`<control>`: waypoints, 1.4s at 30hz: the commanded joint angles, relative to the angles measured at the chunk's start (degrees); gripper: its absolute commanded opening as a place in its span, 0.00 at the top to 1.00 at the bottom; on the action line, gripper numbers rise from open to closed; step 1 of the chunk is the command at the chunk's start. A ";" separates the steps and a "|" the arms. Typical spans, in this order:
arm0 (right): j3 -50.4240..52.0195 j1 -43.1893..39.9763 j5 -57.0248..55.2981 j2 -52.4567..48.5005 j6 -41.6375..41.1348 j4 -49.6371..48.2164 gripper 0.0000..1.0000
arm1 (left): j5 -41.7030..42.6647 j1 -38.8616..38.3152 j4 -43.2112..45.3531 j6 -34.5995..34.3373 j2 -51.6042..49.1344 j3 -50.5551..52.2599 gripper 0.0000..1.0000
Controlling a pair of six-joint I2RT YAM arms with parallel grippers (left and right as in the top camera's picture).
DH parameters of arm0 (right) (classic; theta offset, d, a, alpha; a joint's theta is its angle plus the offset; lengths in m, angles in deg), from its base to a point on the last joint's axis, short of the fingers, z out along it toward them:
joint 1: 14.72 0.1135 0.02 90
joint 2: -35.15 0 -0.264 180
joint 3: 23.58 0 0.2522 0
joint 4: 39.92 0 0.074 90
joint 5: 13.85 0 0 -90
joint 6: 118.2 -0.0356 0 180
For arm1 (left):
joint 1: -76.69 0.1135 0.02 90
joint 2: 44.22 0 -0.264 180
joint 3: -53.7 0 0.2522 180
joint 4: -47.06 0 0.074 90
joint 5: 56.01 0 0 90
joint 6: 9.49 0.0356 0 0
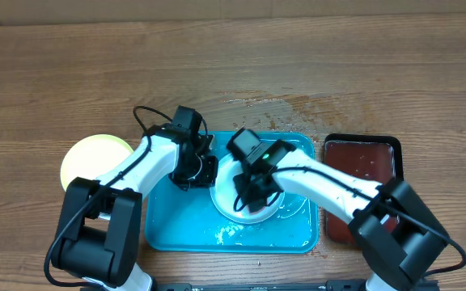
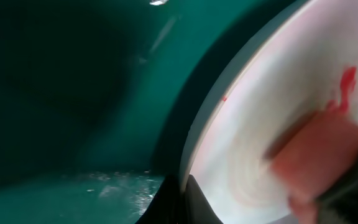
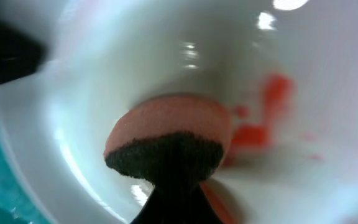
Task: Clean dirty plates on tray and stack at the side
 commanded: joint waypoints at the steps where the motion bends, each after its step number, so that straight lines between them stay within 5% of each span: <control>1: -1.01 2.08 3.10 -0.22 -1.31 -1.46 0.96 | 0.72 -1.86 0.24 1.27 -0.59 0.17 0.96; 9: -1.01 -1.42 -4.33 -0.22 -13.88 -4.42 0.96 | 0.72 -2.05 -0.33 1.20 -0.59 0.17 0.96; 15: -1.01 -9.11 -6.34 -0.92 -15.72 -4.24 0.96 | 0.72 -2.05 -0.48 1.36 -0.59 0.17 0.96; 22: -1.01 -12.24 -5.51 -4.79 -10.38 0.57 0.96 | 0.72 -2.05 -0.44 1.36 -0.59 0.17 0.96; 35: -1.18 0.61 10.16 -4.55 7.61 2.71 0.96 | 0.72 -2.05 -0.44 1.40 -0.59 0.17 0.96; 42: -2.29 0.63 10.69 -4.55 5.97 0.63 0.96 | 0.74 -2.05 -0.46 2.47 -0.59 0.17 0.96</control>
